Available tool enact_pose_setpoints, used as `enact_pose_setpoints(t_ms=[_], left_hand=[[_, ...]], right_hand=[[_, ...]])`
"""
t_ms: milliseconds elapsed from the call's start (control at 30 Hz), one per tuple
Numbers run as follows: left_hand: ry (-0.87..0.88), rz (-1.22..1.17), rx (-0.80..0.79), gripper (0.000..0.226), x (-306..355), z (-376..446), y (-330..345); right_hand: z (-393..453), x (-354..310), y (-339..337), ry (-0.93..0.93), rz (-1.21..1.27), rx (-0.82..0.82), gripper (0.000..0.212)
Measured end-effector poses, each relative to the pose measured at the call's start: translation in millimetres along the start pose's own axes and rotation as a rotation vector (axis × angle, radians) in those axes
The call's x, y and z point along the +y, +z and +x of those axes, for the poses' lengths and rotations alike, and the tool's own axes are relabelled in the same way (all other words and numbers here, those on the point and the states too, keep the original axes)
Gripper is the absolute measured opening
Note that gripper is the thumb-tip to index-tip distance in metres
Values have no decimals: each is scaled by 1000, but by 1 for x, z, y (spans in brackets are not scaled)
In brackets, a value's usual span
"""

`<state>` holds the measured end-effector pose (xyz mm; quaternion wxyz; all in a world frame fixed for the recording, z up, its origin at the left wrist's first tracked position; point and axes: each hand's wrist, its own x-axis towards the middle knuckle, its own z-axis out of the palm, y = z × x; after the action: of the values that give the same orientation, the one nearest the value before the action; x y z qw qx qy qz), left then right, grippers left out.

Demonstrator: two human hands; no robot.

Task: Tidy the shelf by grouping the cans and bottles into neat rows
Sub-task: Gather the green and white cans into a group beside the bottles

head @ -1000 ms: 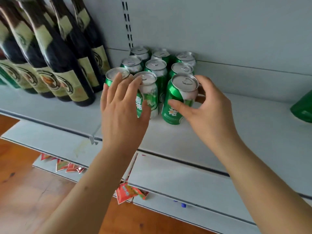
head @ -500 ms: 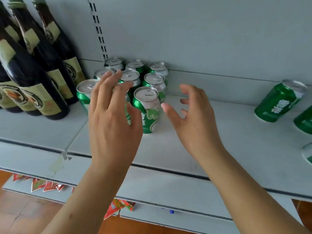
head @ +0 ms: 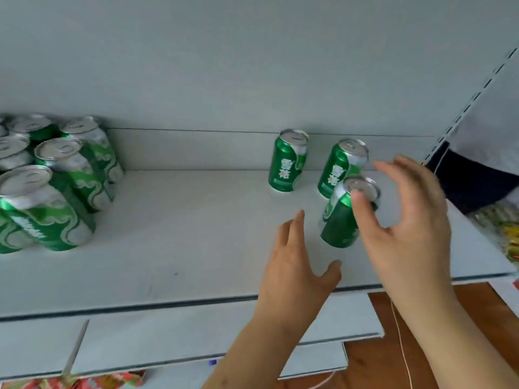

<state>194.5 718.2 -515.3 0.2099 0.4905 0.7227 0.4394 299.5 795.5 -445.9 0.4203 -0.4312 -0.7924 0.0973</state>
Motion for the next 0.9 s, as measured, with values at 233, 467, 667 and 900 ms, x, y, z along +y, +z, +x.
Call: enact_pose_setpoints(t_ms=[233,467,667,900], left_hand=[[30,116,49,84,6,29,43],[31,151,125,63,-1,49,40],[20,-79,240,69,-28,33,-5],[-59,-56,353,60,-71,24,-131]], right_hand=[[3,45,6,94,190,-236,65],[24,41,14,175,148,-323,60],[30,4,46,396,512,-295,64],[41,-98,120,186,569,-566,59]])
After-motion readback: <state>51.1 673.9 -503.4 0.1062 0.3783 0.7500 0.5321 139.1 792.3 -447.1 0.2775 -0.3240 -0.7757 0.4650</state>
